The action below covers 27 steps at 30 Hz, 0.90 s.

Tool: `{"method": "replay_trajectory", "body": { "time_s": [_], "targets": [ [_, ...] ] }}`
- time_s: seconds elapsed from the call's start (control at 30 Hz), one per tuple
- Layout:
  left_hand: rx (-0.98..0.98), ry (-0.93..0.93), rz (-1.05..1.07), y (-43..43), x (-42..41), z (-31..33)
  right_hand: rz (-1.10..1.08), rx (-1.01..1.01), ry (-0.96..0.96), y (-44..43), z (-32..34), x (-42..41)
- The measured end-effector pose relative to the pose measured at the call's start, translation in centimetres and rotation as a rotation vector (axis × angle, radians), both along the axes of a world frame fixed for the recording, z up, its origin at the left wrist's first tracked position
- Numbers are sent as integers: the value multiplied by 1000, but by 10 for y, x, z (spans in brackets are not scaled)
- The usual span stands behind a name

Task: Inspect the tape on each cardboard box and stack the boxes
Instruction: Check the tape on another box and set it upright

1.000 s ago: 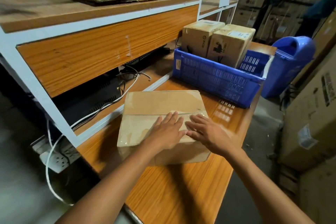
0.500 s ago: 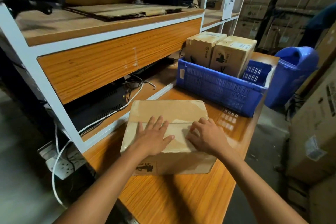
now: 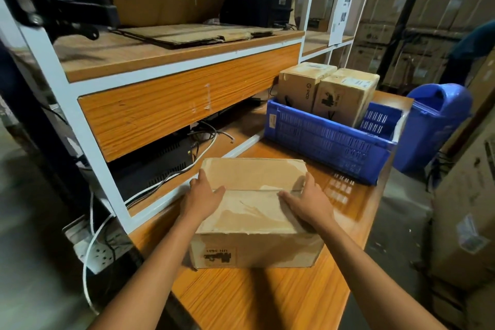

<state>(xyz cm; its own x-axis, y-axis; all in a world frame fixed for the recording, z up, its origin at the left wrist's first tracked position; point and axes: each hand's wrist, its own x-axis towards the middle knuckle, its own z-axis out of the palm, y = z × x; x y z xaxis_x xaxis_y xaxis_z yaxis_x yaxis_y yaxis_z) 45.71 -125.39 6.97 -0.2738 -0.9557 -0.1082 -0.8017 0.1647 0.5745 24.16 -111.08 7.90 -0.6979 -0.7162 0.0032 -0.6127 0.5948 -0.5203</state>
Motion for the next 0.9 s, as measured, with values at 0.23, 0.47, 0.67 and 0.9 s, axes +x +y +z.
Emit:
{"method": "replay_trajectory", "body": {
  "time_s": [0.23, 0.47, 0.67, 0.9],
  "targets": [
    [23, 306, 100, 3, 5, 9, -9, -308, -298, 6, 0, -14],
    [-158, 563, 272, 22, -6, 57, -147, -572, -289, 3, 19, -19],
    [-131, 644, 396, 18, -2, 55, -147, -666, -399, 8, 23, -17],
    [-373, 729, 395, 19, 3, 47, -173, -851, -363, 7, 22, -12]
  ]
}}
